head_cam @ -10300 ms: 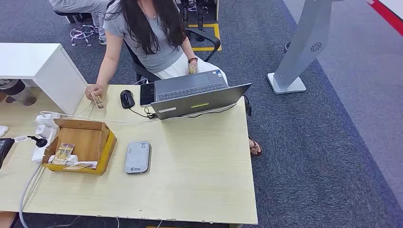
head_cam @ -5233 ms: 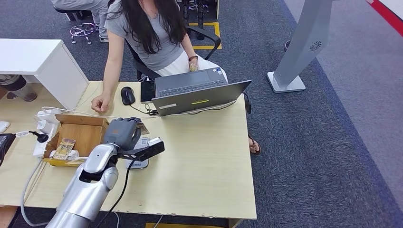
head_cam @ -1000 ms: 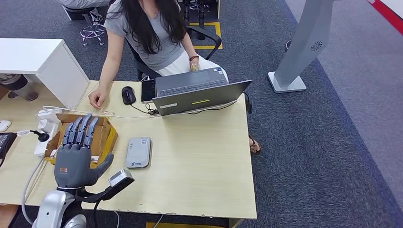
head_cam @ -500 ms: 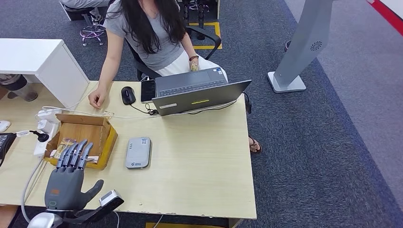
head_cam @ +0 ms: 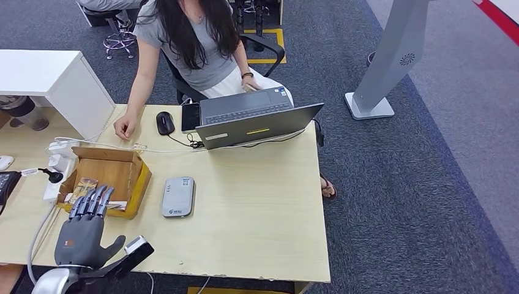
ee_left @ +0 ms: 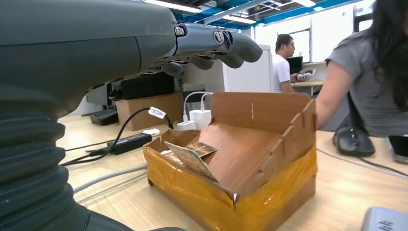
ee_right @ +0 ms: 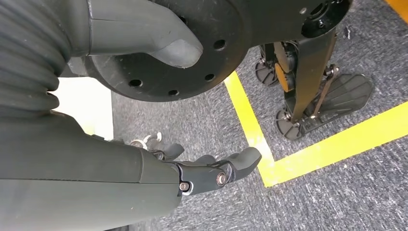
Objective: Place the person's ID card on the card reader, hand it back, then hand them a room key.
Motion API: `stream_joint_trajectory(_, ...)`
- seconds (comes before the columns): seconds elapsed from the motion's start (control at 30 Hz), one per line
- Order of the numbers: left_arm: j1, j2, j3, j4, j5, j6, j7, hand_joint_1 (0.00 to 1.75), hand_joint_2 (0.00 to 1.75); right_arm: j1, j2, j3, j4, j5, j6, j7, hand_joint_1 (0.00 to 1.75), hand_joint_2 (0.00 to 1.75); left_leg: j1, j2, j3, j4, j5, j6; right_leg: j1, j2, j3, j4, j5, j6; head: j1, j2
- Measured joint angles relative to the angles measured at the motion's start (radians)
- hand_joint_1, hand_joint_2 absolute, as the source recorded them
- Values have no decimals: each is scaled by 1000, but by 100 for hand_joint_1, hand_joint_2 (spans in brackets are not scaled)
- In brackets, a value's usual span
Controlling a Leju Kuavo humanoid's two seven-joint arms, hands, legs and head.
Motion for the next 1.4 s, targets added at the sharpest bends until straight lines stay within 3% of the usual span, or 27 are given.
stream_joint_trajectory(0.17,-63,-3,19,98,-19,-23,31,0,175,0,0,0,0,24,9,11,0,175,0,0,0,0,0,0,0,0,0,0,0,0,0,0)
stream_joint_trajectory(0.33,-135,1,89,253,-22,-9,31,0,175,0,0,2,0,53,24,10,0,175,0,0,0,0,1,-1,0,0,0,0,1,-1,0,0)
stream_joint_trajectory(0.57,-173,6,159,363,-23,7,31,0,175,0,0,4,0,70,33,10,0,175,0,0,0,0,1,-1,0,1,0,0,1,-1,0,0)
stream_joint_trajectory(1.4,-196,9,221,440,-22,19,13,0,175,0,0,6,-1,89,34,9,0,175,0,0,0,0,1,-1,0,0,0,0,1,-1,0,0)
